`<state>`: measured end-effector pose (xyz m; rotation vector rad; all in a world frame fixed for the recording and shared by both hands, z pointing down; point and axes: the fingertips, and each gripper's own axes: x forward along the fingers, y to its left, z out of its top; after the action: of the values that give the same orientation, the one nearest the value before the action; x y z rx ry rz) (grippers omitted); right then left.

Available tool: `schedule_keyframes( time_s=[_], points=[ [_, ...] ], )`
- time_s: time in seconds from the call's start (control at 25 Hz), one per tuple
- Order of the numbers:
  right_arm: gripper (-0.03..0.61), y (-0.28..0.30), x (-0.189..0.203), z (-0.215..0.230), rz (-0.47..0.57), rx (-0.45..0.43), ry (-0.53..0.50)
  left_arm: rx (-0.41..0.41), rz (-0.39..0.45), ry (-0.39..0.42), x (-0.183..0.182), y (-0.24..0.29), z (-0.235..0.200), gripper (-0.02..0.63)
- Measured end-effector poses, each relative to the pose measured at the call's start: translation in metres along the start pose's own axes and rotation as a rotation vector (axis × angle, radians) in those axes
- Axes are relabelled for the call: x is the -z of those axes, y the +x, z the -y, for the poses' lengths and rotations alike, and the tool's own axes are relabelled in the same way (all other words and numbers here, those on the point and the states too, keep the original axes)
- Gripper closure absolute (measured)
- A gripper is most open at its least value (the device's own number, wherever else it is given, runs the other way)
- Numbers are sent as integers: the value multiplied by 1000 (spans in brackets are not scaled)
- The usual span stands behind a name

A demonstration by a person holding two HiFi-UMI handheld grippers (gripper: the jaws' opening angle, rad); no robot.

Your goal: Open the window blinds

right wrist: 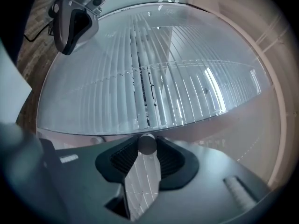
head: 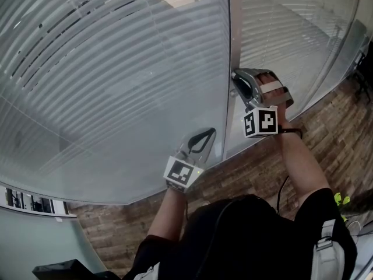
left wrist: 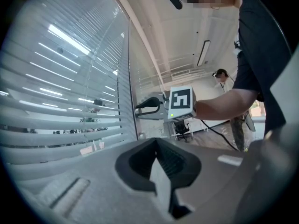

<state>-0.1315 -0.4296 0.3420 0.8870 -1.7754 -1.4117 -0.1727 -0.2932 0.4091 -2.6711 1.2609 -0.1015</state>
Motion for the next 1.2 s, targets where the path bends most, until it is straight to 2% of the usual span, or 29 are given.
schedule_keyframes(
  time_s=[0.12, 0.24, 0.88, 1.04, 1.2],
  points=[
    [453, 0, 0, 1, 1, -6, 41, -1, 4, -2, -2, -1, -1, 609],
    [453, -1, -1, 3, 14, -18, 145, 4, 1, -20, -3, -1, 1, 611],
    [451, 1, 9, 13, 107, -71, 987, 10, -5, -17, -4, -1, 3, 609],
    [451, 2, 16, 11, 125, -83, 1132, 11, -11, -31, 0, -3, 4, 609],
    [453, 1, 18, 12, 140, -63, 1229, 12, -6, -31, 2, -3, 5, 609]
  ],
)
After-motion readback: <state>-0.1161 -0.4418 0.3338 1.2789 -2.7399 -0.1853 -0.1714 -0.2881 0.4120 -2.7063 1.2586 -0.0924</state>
